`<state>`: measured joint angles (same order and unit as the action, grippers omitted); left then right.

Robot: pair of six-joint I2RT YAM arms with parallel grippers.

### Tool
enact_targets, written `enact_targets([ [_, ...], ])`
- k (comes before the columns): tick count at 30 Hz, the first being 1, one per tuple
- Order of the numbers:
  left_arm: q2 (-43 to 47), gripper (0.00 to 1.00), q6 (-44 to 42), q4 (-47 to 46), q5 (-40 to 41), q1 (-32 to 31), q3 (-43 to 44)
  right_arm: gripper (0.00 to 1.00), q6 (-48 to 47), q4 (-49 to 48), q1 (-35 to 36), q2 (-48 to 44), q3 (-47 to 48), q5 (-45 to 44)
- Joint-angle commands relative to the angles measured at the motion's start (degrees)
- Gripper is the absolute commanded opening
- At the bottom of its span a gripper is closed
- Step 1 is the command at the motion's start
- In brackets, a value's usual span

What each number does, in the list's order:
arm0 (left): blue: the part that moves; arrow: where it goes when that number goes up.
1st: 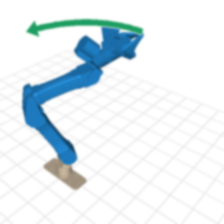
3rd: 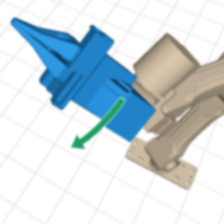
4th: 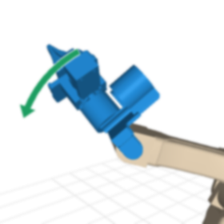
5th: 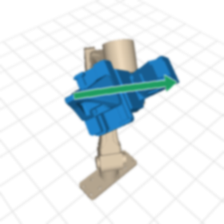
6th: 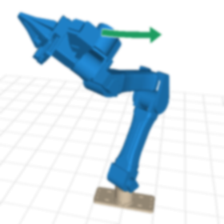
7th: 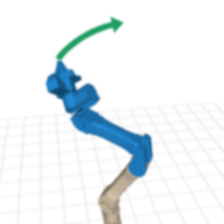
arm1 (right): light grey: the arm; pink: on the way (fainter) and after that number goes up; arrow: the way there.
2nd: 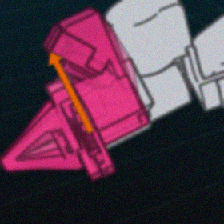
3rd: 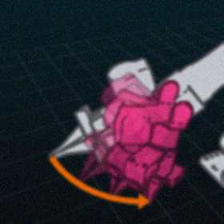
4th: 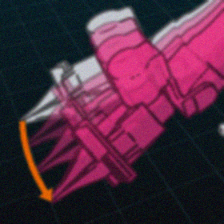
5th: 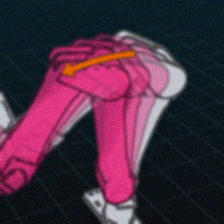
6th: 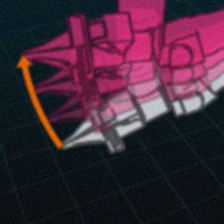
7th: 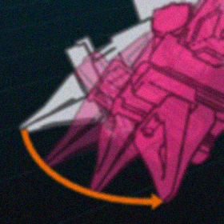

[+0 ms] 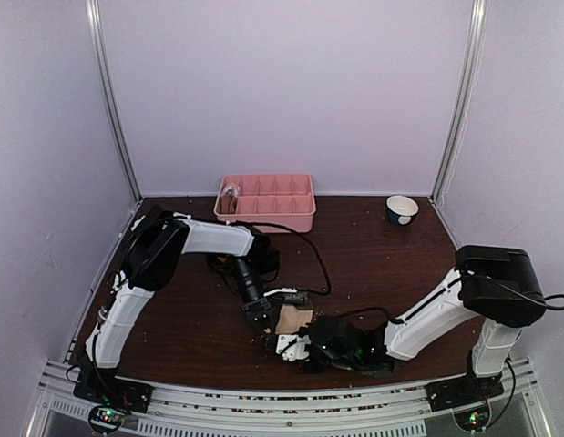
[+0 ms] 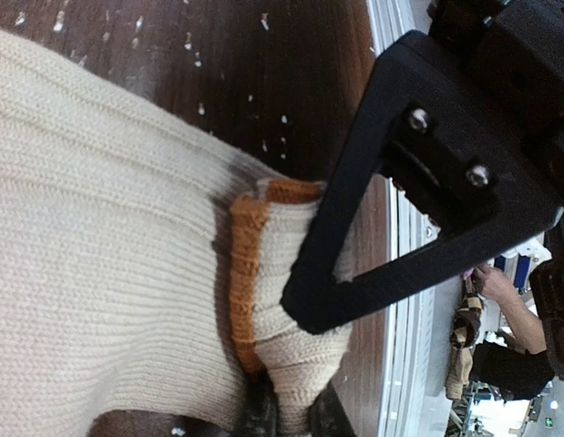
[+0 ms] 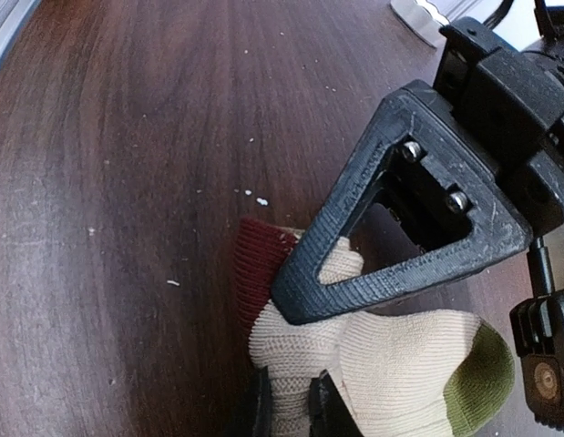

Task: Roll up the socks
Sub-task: Roll the sock at the center of the board.

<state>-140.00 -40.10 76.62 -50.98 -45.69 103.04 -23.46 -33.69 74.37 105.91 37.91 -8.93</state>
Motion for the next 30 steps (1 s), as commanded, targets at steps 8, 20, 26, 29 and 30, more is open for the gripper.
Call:
enact_targets([
  [8, 4.57, 0.94, -1.22, -5.35, 6.42, 2.07, -3.11, 0.00, 15.67, 7.29, -6.11, 3.99, -1.99, 10.38],
  [20, 33.74, 0.98, 5.64, -38.84, 11.91, 6.94, -26.17, 0.00, 22.26, 2.07, -14.30, 6.72, -5.41, 24.73],
  [26, 27.97, 0.98, 5.53, -38.48, 7.99, 6.65, -19.28, 0.00, 23.43, 0.08, -15.32, 8.66, -6.27, 26.48],
  [29, 23.35, 0.98, 13.07, -44.50, 8.71, 6.26, -15.95, 0.00, 23.46, -0.81, -15.35, 9.08, -6.72, 27.39],
  [30, 21.90, 0.98, 14.53, -45.92, 9.00, 5.97, -14.66, 0.00, 23.34, -0.92, -15.31, 9.25, -6.81, 27.75],
])
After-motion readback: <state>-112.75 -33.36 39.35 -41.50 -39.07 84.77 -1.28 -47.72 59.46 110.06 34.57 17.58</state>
